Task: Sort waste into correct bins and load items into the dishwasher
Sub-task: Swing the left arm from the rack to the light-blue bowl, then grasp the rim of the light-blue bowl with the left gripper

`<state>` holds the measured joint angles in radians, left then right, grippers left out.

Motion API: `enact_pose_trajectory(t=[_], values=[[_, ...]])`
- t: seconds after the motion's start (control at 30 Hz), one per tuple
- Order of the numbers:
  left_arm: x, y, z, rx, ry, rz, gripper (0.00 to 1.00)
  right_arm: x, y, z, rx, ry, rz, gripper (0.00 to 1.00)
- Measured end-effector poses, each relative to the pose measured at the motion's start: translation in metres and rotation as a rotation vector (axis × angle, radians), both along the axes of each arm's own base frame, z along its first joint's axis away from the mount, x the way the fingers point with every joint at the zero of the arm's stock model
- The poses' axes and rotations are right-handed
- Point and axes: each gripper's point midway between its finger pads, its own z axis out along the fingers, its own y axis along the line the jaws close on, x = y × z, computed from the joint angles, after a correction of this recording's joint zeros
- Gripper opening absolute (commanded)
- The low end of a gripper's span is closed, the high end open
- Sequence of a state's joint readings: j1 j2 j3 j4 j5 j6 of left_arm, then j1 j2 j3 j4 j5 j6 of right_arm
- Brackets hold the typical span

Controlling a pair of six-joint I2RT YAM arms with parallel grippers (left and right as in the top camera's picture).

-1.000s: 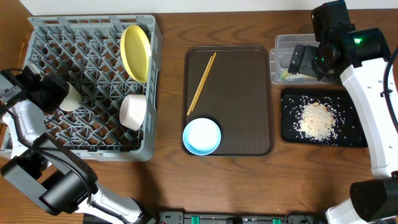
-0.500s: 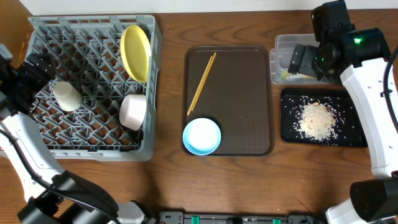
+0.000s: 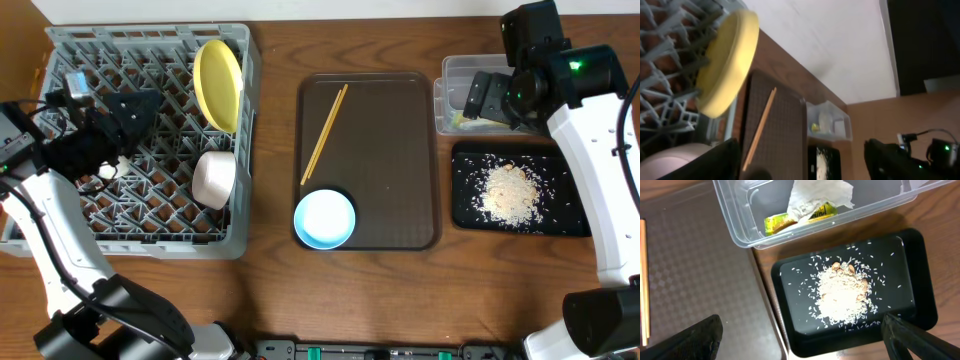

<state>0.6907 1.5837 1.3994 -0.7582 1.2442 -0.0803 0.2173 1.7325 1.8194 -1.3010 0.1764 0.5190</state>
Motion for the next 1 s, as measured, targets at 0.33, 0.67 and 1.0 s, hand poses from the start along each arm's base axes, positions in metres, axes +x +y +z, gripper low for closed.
enact_pose_trajectory(t=[0.33,0.67,1.0], values=[[-0.087,-0.098,0.030,0.155,0.093,-0.155,0.54,0.000,0.000,0.000,0.000,0.000,0.000,0.99],[-0.128,-0.232,-0.076,0.377,0.393,-0.593,0.42,0.000,0.000,0.000,0.000,0.000,0.000,0.99],[-0.129,-0.294,-0.168,0.682,0.582,-0.505,0.43,0.000,0.000,0.000,0.000,0.000,0.000,0.99]])
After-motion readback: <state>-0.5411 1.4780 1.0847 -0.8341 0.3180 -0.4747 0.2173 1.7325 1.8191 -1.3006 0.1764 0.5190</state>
